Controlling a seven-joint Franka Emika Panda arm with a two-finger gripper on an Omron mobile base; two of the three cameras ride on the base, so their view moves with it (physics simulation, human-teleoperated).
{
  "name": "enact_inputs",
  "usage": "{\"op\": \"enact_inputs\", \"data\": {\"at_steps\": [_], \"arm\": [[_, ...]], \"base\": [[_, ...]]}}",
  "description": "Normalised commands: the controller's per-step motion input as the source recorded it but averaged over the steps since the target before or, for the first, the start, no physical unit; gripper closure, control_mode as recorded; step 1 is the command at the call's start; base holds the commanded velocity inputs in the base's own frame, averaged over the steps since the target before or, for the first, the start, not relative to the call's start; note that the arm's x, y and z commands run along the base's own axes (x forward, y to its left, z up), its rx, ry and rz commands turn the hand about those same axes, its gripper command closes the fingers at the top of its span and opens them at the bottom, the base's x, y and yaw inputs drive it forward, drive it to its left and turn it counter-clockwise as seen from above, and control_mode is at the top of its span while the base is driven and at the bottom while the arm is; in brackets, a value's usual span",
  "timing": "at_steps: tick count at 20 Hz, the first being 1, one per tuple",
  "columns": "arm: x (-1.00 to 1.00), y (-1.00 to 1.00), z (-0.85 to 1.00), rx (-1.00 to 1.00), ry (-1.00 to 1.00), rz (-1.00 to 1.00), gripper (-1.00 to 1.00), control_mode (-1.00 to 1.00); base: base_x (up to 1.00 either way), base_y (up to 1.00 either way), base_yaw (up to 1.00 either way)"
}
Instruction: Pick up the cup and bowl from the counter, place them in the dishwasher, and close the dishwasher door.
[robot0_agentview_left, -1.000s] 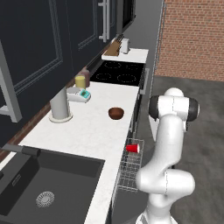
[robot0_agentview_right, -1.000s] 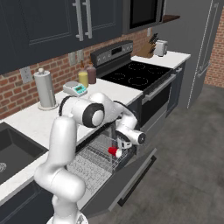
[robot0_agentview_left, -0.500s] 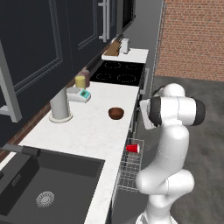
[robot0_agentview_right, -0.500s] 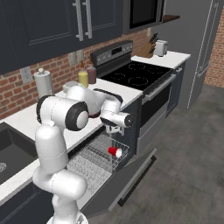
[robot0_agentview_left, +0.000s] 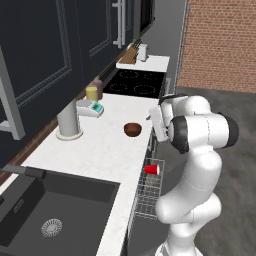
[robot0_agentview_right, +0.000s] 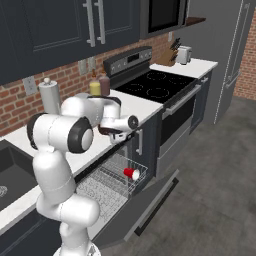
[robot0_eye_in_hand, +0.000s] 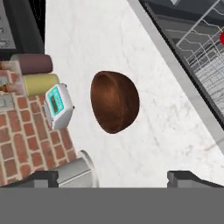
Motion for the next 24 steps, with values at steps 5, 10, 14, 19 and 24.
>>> {"op": "enact_inputs", "data": {"at_steps": [5,10,14,19,24], "arm": [[0.08,0.16,0.00,-0.06,0.18,0.00,-1.00,-1.00],[0.23,0.03,-0.02,-0.04,0.15,0.00,-1.00,-1.00],[0.30,0.00,-0.10,-0.03,0.16,0.00,-1.00,-1.00],[0.18,0.00,-0.28,-0.03,0.16,0.00,-1.00,-1.00],[0.08,0.00,-0.33,-0.03,0.14,0.00,-1.00,-1.00]], "base": [[0.00,0.00,0.00],[0.00,0.00,0.00],[0.00,0.00,0.00],[0.00,0.00,0.00],[0.00,0.00,0.00]]}}
